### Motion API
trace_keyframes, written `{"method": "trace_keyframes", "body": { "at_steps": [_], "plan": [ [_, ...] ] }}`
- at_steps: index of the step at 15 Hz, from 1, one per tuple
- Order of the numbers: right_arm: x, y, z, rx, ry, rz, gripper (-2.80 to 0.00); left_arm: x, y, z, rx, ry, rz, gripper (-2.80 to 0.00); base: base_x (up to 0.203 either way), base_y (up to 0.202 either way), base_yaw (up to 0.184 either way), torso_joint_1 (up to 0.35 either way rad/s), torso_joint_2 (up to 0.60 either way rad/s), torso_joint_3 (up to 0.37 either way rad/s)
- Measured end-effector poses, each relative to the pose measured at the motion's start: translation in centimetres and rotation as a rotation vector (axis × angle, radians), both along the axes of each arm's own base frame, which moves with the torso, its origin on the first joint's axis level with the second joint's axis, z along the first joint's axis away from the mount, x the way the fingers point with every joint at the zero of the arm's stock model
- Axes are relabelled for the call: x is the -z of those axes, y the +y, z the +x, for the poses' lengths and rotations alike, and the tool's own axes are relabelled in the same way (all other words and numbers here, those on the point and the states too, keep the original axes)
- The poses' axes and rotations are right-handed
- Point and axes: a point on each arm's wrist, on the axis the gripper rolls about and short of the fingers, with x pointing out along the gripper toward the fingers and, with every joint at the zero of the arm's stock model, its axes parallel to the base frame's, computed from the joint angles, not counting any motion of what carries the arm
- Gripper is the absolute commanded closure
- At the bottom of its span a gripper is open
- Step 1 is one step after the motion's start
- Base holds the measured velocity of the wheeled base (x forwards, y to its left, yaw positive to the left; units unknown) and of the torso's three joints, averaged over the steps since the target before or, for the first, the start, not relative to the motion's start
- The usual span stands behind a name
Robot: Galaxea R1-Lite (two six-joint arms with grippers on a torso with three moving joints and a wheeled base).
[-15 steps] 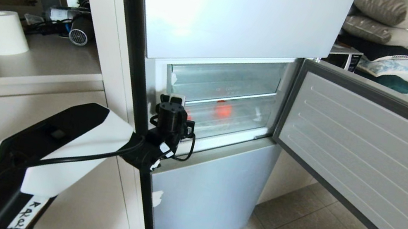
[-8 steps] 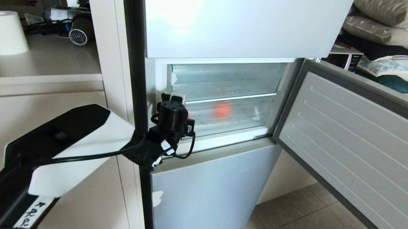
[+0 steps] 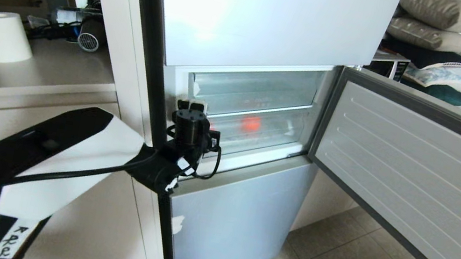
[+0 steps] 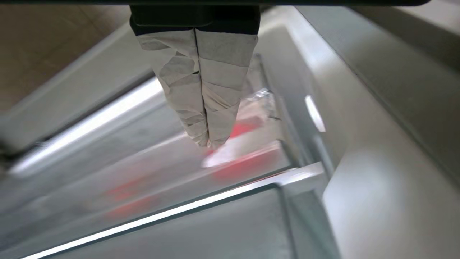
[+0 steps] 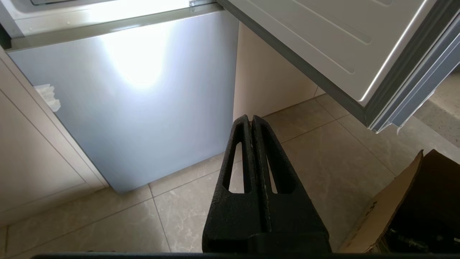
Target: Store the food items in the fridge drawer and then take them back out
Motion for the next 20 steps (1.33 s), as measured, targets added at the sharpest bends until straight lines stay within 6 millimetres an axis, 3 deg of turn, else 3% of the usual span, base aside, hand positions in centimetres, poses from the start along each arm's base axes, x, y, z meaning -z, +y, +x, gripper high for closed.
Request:
{"method": "trace_keyframes", "body": {
  "at_steps": [4,7,10,14,17,20],
  "plan": [
    [0.0,0.0,0.0,0.000,0.000,0.000,0.00,-3.5,1.6,-4.5,0.042,-0.023,-0.015,0.00,0.000,0.000,0.000,0.000,0.00,0.000],
    [0.0,0.0,0.0,0.000,0.001,0.000,0.00,-6.9,4.0,-9.6,0.097,-0.042,-0.024,0.00,0.000,0.000,0.000,0.000,0.00,0.000],
    [0.0,0.0,0.0,0.001,0.000,0.000,0.00,-10.1,7.4,-15.9,0.130,-0.072,-0.035,0.00,0.000,0.000,0.000,0.000,0.00,0.000],
    [0.0,0.0,0.0,0.001,0.000,0.000,0.00,-13.0,13.7,-24.7,0.079,-0.139,-0.014,0.00,0.000,0.000,0.000,0.000,0.00,0.000],
    [0.0,0.0,0.0,0.000,0.000,0.000,0.00,-13.2,18.6,-30.4,-0.074,-0.138,0.017,0.00,0.000,0.000,0.000,0.000,0.00,0.000],
    [0.0,0.0,0.0,0.001,0.000,0.000,0.00,-10.8,22.5,-36.2,-0.305,-0.105,0.080,0.00,0.000,0.000,0.000,0.000,0.00,0.000]
  ]
}}
